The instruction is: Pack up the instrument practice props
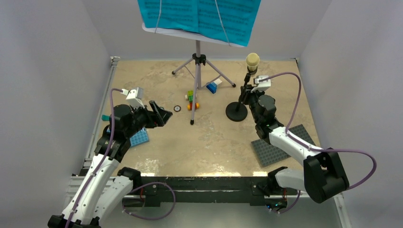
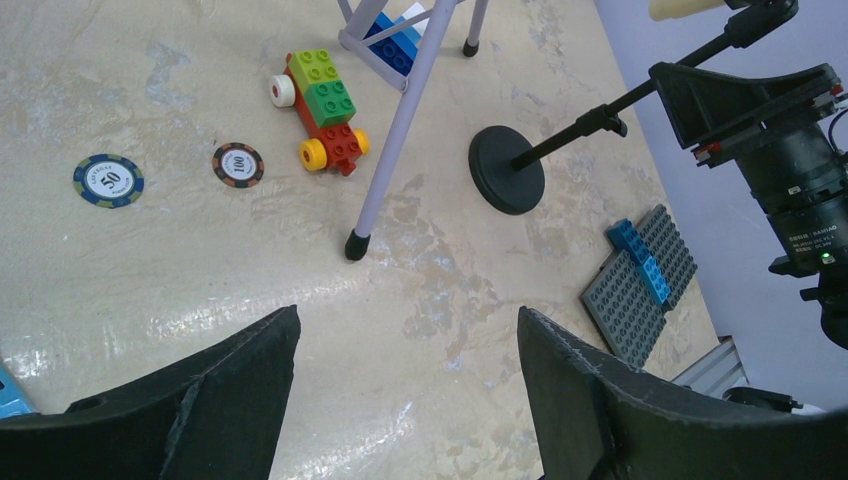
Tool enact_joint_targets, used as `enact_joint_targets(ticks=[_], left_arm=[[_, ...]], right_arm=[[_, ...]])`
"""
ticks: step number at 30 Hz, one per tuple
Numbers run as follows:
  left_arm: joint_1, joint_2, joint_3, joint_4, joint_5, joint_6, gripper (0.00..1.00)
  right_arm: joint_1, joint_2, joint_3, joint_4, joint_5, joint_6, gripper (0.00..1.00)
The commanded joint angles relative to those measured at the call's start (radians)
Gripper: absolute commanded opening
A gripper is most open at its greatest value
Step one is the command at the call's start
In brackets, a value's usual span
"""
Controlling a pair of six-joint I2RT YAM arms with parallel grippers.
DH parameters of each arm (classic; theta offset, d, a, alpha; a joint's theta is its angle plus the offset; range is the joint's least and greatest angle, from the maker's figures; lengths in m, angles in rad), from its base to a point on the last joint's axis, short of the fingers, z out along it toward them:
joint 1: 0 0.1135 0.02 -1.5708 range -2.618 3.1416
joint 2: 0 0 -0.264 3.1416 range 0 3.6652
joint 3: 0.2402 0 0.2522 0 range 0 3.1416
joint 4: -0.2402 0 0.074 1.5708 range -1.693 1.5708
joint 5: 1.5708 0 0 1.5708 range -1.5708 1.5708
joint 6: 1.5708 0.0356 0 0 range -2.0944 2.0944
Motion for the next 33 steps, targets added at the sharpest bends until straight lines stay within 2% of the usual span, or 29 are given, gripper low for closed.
enact_joint_targets(ticks=[1,7,9,13,19,26,33], left_arm=[[-0.005,-0.008,-0.004,0.039,0.02,0.017,0.83],[-0.005,-0.013,-0.007,0.042,0.019,0.017,0.81],[-0.005,-0.012,-0.008,0.044,0.024,0.017,0.8],[-0.005,-0.017,-0.01,0.048,0.03,0.012,0.78],[-0.005,-0.025,-0.015,0.057,0.028,0.013,0.75],[-0.005,-0.062,-0.041,0.106,0.059,-0.012,0.75],[-0.005,-0.105,-0.076,0.102,0.05,-0.032,0.75]], right_arm=[[0.0,0.015,0.053,0.066,0.031,-0.017,0.29],[0.0,-0.024,0.029,0.056,0.032,-0.026,0.12],[0.0,-0.048,0.013,0.053,0.022,-0.036,0.0],[0.003,-0.111,-0.006,0.009,0.015,-0.045,0.0],[0.032,-0.246,-0.011,-0.154,-0.04,-0.063,0.0],[0.188,-0.45,-0.047,-0.336,-0.137,-0.082,0.0],[0.35,-0.532,-0.11,-0.318,-0.163,-0.015,0.0]])
